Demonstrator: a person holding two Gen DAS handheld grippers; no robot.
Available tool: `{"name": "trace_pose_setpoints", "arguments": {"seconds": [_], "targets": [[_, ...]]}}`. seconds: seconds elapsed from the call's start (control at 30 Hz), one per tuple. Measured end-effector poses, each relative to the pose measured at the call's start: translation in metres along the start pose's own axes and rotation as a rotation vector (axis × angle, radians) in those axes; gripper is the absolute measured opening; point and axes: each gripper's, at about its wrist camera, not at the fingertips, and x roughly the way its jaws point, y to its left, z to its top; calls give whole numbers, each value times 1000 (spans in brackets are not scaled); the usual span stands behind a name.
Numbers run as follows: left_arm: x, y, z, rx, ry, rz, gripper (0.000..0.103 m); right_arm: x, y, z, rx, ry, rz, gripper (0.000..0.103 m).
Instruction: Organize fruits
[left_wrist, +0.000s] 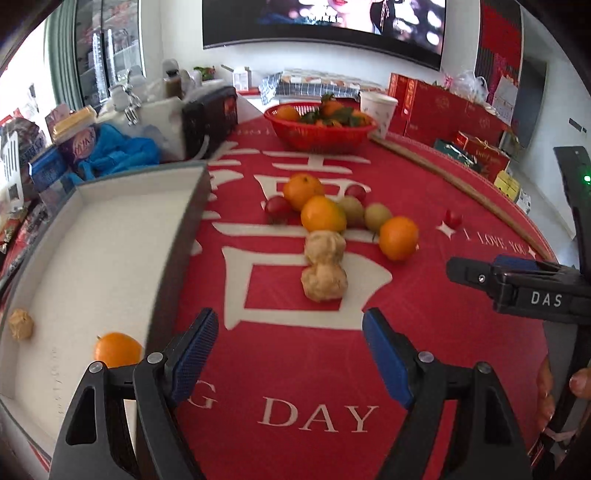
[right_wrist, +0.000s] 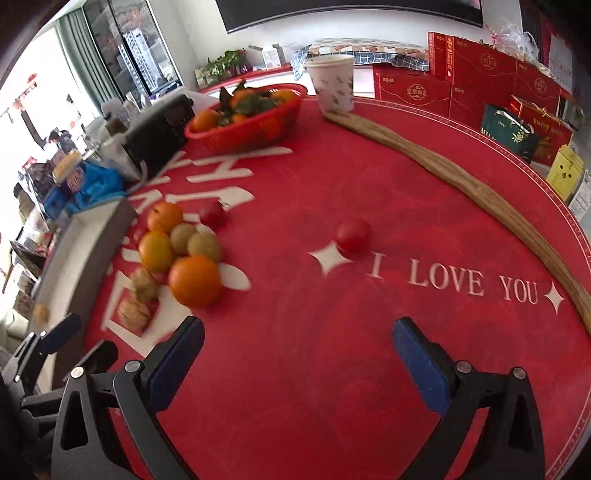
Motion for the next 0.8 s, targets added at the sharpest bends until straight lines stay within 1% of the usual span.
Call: {"name": "trace_pose_setpoints", "arguments": {"seconds": [0.1,0.17,0.27,0.3,0.53,0.8], "targets": [[6,-2,-6,10,24,7,83,-3,-1,-9,-44,-9,-47,103],[5,-5,-9,25,22,20,83,-3,1,-11,-66,-16,-71,102],[5,-4,-9,21,20,16,83,0,7,-13,-105,-10,-119,102],[5,-4,-10,20,20,16,83,3,11,-13,-125,-4,-149,102],[7,1,-8,7,34,23,85,6,15,-13,-128,-15,-154,103],[8,-1,-9,17,40,28,86,5,15,-13,-128,-16,-155,103]]}}
